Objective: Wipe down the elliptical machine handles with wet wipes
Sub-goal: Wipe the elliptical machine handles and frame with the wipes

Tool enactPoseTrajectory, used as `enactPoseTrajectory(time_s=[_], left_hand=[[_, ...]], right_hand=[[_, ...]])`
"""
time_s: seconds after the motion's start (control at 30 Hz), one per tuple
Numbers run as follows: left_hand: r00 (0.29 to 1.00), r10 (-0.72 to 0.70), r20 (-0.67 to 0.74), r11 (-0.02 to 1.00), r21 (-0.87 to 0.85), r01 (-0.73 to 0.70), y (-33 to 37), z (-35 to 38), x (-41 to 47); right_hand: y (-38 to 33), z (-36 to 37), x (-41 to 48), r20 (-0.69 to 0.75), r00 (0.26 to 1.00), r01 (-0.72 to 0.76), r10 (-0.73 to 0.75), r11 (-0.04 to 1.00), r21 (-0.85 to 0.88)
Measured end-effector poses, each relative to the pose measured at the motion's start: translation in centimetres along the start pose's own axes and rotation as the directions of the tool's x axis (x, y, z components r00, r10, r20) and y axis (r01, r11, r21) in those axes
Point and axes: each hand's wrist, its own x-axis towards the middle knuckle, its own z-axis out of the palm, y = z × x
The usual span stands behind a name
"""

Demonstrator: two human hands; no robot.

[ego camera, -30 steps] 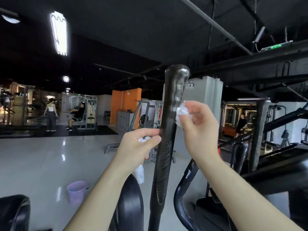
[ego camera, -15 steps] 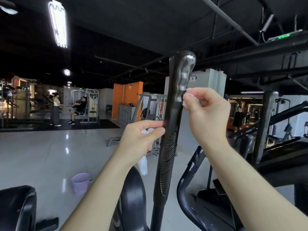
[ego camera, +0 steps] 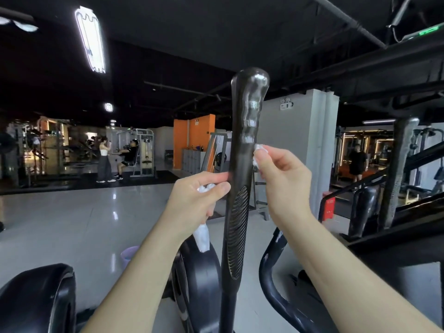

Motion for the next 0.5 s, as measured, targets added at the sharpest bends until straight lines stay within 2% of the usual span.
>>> enactPoseTrajectory(time_s=[0.23,0.37,0.5], left_hand=[[0.999,-0.015,-0.038,0.998,0.053,0.017,0.6,0.4,-0.6],[0.997,-0.012,-0.078,0.996,0.089,0.019,0.8,0.8,-1.0],[0.992,-0.012,-0.124,0.994,0.111,0.026,0.7,1.2,-1.7]], right_hand=[[1.7,-2.0,-1.5,0.118,0.991,-0.058,0.07,0.993,-0.105],[-1.0,-0.5,1.7,0.023,0.999,0.041,-0.04,0.999,-0.019],[0.4,0.0,1.5,0.043,0.998,0.055,-0.055,0.998,0.013]])
